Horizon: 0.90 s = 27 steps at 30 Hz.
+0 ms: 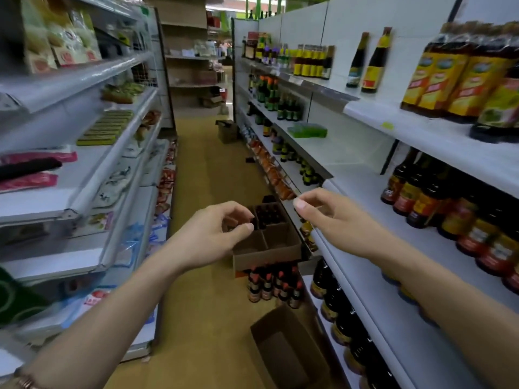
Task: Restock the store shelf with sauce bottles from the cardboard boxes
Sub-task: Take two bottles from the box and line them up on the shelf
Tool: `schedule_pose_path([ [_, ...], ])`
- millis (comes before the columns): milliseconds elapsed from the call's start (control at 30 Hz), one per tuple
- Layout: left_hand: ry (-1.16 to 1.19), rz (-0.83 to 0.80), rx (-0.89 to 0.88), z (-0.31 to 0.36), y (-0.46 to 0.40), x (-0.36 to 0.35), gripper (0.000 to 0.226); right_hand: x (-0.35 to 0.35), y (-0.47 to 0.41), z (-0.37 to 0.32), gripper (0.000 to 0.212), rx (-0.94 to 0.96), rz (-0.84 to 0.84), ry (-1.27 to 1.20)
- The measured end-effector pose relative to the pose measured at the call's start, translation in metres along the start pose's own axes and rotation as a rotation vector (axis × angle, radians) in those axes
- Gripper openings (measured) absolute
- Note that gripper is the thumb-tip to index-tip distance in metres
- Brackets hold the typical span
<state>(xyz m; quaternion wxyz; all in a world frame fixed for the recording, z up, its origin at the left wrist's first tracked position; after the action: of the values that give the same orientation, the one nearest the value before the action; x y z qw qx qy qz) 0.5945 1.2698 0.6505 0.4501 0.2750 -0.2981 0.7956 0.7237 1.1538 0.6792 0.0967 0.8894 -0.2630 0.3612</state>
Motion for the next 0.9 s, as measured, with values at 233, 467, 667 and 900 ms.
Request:
schedule_pose_path([
  [233, -0.062, 0.053, 0.066, -0.085, -0.131, 0.052, 0.015, 0.004, -0.169, 0.001, 0.031, 0.019, -0.018, -0.012],
  [467, -0.154, 0.031, 0.081, -0.154, -0.23, 0.086, 0.009, -0.032, -0.307, -0.01, 0.035, 0.056, -0.1, 0.011],
  [667, -0.172, -0.039, 0.076, -0.239, -0.307, 0.106, 0.007, -0.081, -0.413, -0.008, 0.034, 0.013, -0.143, 0.006],
  [900, -0.075, -0.112, 0.104, -0.368, -0.389, 0.104, 0.006, -0.12, -0.53, 0.017, 0.036, -0.132, -0.087, -0.02],
])
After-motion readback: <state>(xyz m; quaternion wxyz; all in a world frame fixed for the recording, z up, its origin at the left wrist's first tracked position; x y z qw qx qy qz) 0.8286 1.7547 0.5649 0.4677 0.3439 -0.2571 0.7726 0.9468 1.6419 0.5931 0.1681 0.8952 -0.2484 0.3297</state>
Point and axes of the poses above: each hand's wrist, its own y-axis away from the middle knuckle, its own x-axis out of the back of the hand, z = x × y, the point moved 10 cm from there along -y, towards the middle knuckle, and after that the axes turned 8 degrees about -x, right-handed, at the moved point
